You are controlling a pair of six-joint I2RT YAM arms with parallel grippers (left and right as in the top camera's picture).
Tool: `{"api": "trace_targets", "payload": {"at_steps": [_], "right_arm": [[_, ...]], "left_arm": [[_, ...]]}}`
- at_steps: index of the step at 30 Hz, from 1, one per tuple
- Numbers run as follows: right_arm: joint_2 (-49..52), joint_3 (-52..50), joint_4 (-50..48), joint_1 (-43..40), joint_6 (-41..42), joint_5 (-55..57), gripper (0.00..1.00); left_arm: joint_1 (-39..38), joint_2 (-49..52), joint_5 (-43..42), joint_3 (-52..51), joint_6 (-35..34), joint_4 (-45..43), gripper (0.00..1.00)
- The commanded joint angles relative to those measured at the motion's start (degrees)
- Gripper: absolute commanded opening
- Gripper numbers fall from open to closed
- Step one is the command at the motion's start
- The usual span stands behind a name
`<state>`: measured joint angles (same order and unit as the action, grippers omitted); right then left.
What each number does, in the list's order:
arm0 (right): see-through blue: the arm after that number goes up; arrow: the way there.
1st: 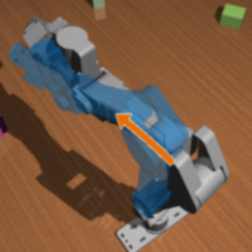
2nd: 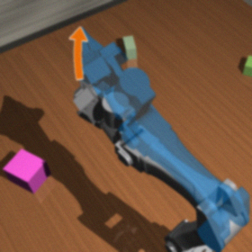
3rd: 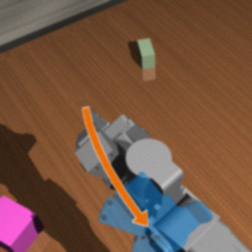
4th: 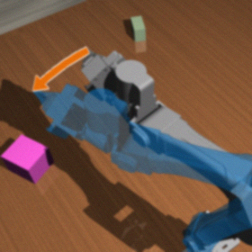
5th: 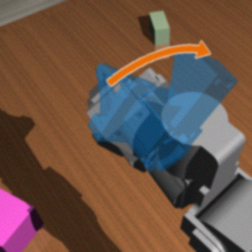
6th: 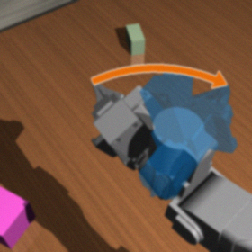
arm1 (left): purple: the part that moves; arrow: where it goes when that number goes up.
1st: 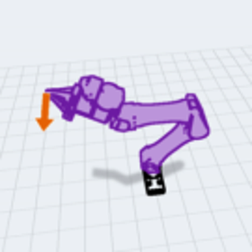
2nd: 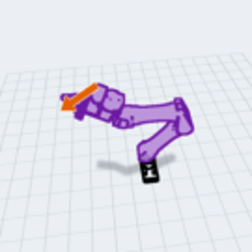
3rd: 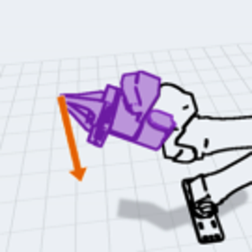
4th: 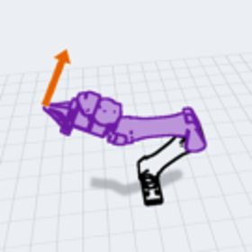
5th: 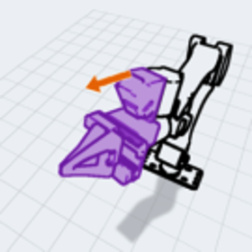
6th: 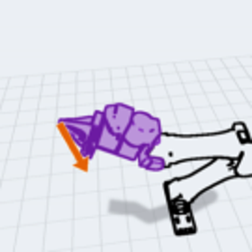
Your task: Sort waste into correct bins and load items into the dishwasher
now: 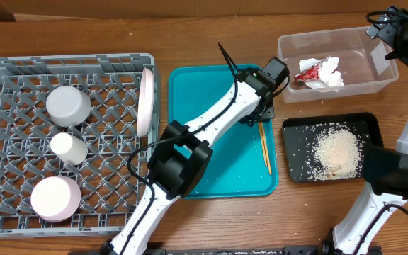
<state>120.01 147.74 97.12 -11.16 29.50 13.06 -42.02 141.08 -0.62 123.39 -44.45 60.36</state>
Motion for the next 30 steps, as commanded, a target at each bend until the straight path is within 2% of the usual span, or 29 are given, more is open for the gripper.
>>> {"api": "trace_targets", "payload": {"at_steps": [1,20,22,23,24,25,30], "right_arm": [[-1.38,0.79,-0.13,-0.11,-0.42,0.61,1.0],[-1.38,0.79,-0.13,-0.11,-0.42,0.61,1.0],[-1.38,0.79,-0.13,-0.11,-0.42,0.61,1.0],[-1.38,0.79,-0.13,-0.11,-0.42,0.61,1.0],[-1.38,0.79,-0.13,-0.11,-0.42,0.61,1.0],[-1.38,0.79,-0.13,-0.11,-0.42,0.61,1.0],[-1.38,0.79,-0.13,-0.11,-0.42,0.61,1.0]], "left_arm": [[-0.42,0.2,1.05,1.36,-0.61,-0.17,0.36],[-0.44,1.11,1.07,1.14,-0.81,-0.44,0.38],[-0.44,1.11,1.18,1.14,-0.76,-0.39,0.4],[-0.44,1.11,1.16,1.14,-0.76,-0.39,0.45],[-0.44,1.11,1.16,1.14,-0.76,-0.39,0.57],[-0.44,1.11,1.16,1.14,-0.76,-0.39,0.6],[-0.44,1.11,1.16,1.14,-0.76,-0.28,0.57]]}}
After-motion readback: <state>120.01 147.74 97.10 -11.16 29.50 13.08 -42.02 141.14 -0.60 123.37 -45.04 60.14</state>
